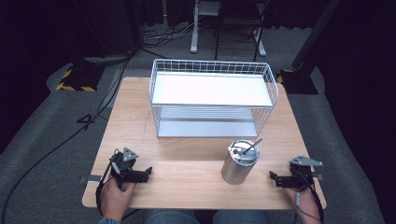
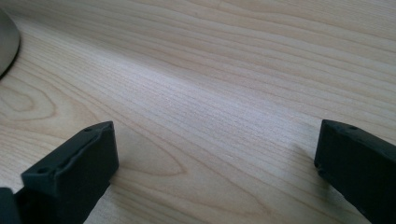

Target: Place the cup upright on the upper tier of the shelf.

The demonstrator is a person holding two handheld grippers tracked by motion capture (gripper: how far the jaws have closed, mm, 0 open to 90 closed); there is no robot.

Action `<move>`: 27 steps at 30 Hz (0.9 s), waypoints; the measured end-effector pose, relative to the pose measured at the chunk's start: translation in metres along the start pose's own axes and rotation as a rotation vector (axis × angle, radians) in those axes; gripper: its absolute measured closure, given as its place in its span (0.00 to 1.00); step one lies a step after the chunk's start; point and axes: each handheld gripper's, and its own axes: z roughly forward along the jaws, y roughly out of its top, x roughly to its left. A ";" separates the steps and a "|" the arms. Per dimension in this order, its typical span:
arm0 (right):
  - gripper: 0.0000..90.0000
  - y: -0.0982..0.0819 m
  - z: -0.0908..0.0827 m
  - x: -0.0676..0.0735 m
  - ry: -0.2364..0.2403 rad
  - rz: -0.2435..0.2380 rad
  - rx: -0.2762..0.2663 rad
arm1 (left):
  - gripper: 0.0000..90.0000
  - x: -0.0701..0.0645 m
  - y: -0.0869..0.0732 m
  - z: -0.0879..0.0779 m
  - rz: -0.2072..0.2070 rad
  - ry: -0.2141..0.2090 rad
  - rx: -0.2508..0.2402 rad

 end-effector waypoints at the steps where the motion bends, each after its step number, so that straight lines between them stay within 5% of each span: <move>1: 0.00 0.000 0.000 0.000 0.000 -0.001 0.000 | 0.00 0.000 0.000 0.000 0.000 0.000 0.000; 27: 0.00 0.002 -0.003 -0.001 0.005 -0.011 -0.017 | 0.00 0.000 0.000 0.000 0.000 0.000 0.000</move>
